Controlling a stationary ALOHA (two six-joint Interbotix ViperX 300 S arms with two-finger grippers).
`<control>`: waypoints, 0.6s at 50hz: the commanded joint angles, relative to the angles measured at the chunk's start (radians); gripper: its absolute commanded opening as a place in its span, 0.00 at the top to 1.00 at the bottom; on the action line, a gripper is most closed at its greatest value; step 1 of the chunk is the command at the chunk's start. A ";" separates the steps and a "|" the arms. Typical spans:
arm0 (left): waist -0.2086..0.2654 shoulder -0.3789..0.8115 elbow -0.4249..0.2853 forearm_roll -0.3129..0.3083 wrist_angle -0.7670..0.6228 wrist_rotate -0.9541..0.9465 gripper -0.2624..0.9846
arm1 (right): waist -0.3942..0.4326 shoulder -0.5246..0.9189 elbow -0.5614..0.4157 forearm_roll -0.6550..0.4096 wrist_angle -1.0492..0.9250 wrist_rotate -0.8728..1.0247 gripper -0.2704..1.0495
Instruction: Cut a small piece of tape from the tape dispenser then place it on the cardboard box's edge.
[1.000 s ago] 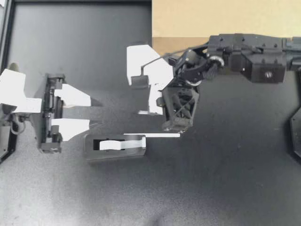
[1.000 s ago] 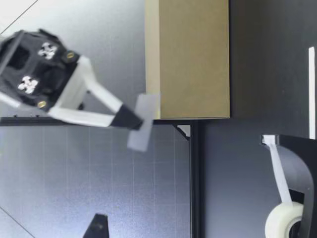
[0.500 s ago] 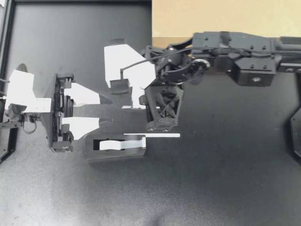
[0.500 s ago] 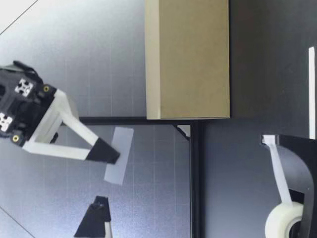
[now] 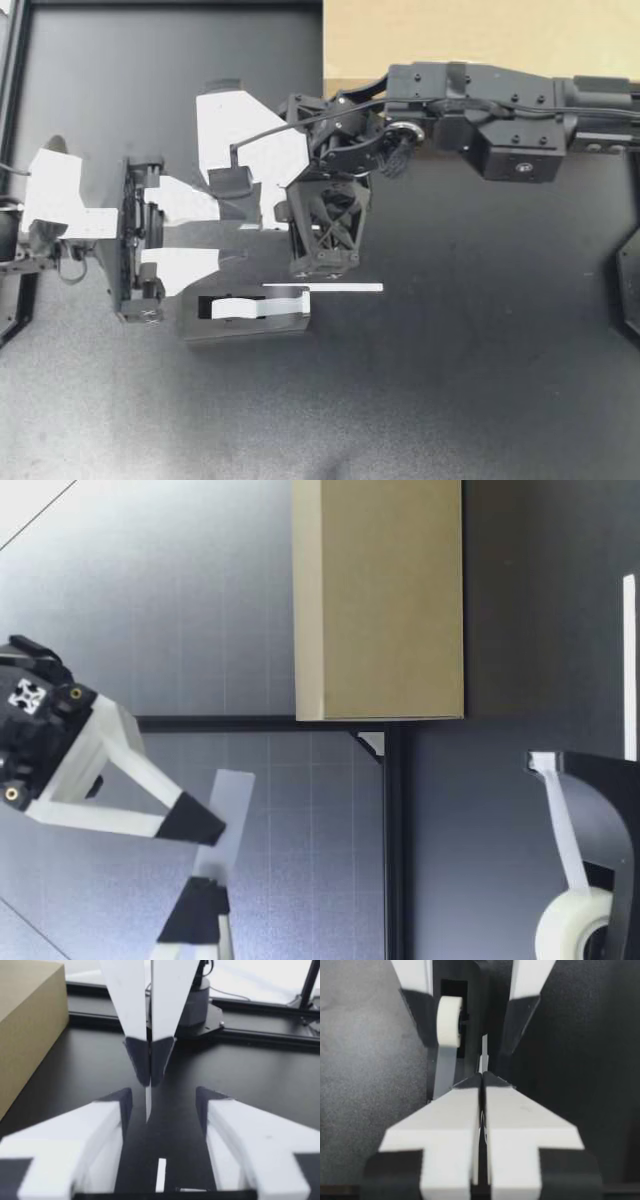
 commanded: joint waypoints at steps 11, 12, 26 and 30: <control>0.003 0.002 -0.026 -0.005 -0.009 -0.002 0.47 | 0.006 -0.012 -0.037 0.003 0.000 0.002 0.86; 0.003 0.002 -0.025 -0.006 -0.009 -0.002 0.48 | 0.006 -0.012 -0.037 0.002 0.000 0.002 0.86; 0.012 0.009 -0.025 -0.034 -0.009 0.006 0.71 | 0.005 -0.012 -0.037 0.003 0.002 0.002 0.86; 0.017 0.014 -0.026 -0.037 -0.009 0.005 0.79 | 0.006 -0.012 -0.038 0.005 0.002 0.003 0.86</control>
